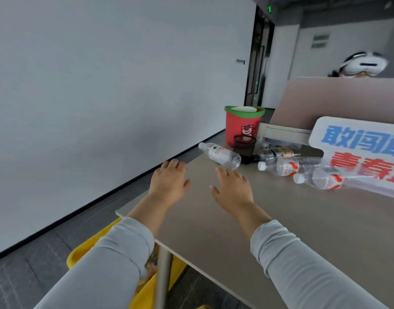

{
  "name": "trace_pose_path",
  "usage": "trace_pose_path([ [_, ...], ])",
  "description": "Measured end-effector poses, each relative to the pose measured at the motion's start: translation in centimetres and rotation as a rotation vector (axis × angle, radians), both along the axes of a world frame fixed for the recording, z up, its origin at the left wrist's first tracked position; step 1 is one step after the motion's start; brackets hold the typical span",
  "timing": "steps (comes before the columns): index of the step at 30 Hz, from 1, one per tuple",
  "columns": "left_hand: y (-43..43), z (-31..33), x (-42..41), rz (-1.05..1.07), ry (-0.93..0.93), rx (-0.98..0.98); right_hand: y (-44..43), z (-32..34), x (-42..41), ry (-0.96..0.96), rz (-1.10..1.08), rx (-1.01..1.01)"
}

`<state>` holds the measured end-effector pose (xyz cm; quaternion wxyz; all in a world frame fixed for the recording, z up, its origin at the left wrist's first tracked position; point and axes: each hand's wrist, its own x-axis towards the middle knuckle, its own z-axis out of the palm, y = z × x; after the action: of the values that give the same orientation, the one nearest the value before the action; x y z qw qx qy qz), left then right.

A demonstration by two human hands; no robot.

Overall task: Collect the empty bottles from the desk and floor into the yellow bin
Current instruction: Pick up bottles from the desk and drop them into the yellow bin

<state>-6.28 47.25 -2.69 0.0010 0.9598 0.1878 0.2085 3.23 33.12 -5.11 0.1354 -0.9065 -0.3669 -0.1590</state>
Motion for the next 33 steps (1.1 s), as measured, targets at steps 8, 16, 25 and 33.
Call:
trace_pose_path([
  [8, -15.1, -0.7, 7.2, -0.312, 0.052, 0.021, -18.6, 0.4, 2.3, -0.013, -0.329, 0.006],
  [16, -32.4, -1.8, 11.3, -0.64, 0.082, 0.072, -37.4, 0.0, 0.0, -0.011, -0.699, -0.014],
  [25, -47.4, -3.2, 11.3, -0.898, 0.064, 0.077, -51.4, -1.9, -5.0, -0.052, -0.987, 0.045],
  [33, -54.7, -5.6, 10.1, -1.018, 0.012, 0.012, -56.1, -3.3, -6.7, -0.254, -1.181, 0.091],
])
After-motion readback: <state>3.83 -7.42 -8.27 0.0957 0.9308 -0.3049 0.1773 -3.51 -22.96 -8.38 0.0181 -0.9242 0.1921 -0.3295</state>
